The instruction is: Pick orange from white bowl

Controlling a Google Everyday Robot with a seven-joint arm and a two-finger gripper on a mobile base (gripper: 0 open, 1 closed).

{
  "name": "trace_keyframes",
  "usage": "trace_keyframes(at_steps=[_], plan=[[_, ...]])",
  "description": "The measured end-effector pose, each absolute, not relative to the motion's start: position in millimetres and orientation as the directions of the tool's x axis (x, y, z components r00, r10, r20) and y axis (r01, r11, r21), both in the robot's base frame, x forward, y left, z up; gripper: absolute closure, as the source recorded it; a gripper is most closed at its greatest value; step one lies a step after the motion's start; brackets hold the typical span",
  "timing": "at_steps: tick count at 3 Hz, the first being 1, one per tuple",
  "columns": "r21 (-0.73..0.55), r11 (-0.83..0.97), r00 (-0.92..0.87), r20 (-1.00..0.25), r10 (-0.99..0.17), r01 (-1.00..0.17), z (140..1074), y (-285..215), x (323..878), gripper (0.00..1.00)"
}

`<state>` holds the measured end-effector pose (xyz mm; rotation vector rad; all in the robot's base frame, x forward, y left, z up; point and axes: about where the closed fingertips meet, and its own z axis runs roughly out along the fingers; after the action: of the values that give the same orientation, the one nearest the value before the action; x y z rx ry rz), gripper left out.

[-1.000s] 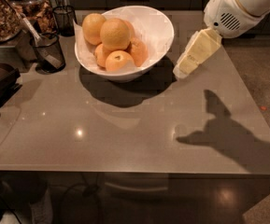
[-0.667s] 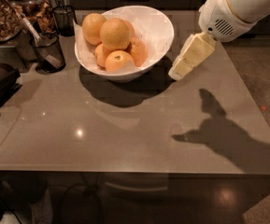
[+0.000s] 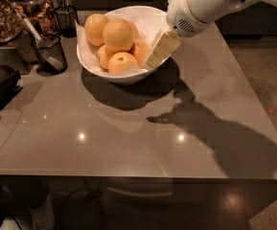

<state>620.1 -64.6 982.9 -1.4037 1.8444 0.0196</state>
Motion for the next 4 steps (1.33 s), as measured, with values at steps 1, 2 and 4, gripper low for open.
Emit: trace_keyframes(at_steps=[1,2,4], plan=[[-0.434,0.381,-0.06,-0.593,-0.803,-0.816,983,-63,621,0.0],[-0.417,0.419,-0.065,-0.643,-0.763,-0.806,985,-60,625,0.0],[-0.369,0.49,-0.097,-0.714,-0.693,-0.79,986,-46,652,0.0]])
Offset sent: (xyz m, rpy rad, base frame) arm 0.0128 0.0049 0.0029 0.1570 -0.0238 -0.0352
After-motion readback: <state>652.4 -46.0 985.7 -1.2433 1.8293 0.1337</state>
